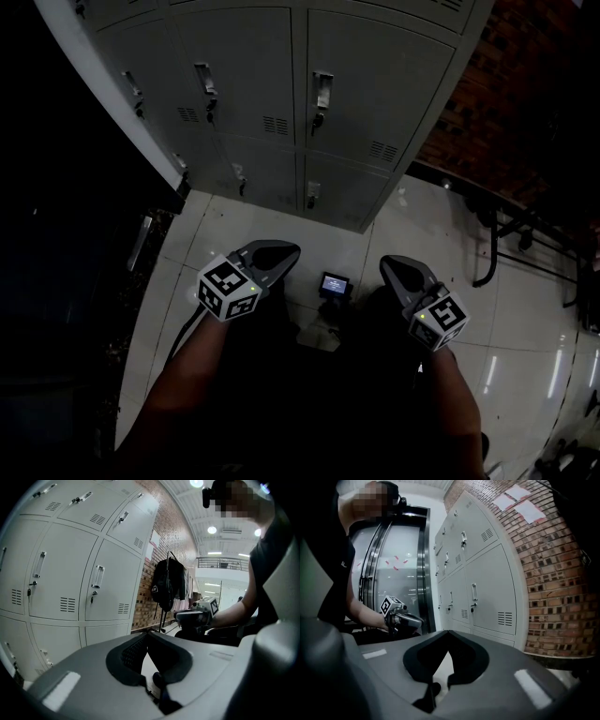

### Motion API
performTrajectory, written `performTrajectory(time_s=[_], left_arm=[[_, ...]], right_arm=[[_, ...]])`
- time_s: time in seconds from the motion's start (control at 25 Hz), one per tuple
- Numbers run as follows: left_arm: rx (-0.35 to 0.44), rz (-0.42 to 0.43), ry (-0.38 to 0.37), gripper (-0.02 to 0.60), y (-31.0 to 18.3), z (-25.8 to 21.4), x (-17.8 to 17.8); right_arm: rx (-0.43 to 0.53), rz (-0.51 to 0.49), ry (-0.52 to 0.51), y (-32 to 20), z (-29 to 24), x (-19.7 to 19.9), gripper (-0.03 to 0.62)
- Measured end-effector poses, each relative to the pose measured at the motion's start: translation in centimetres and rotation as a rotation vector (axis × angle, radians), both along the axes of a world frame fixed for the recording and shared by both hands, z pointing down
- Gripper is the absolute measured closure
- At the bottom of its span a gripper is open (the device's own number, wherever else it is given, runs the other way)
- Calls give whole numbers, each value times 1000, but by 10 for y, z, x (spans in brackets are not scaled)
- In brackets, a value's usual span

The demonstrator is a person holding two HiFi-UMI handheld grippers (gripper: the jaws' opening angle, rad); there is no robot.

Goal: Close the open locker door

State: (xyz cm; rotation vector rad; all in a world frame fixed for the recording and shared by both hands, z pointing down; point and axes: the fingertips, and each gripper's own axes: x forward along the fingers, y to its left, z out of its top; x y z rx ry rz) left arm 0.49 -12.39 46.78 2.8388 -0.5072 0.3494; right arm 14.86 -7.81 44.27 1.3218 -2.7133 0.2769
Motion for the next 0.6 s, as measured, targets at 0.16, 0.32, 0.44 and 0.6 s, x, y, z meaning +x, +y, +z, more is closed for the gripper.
performTrajectory(time_s=[0.16, 0.32, 0.44, 0.6], left_arm=[[1, 1, 0, 569, 0, -1, 0], [-1, 2, 1, 569, 0, 0, 0], [-1, 1, 0, 569, 0, -1, 0], [1, 2, 0, 569, -1, -2, 1]], right_arm=[[-7, -1, -2, 0, 1, 0, 592], [-5, 0, 0, -1, 0, 0, 592], [-3, 2, 3, -1, 0, 0, 592], [-3, 2, 6, -2, -1, 0, 592]])
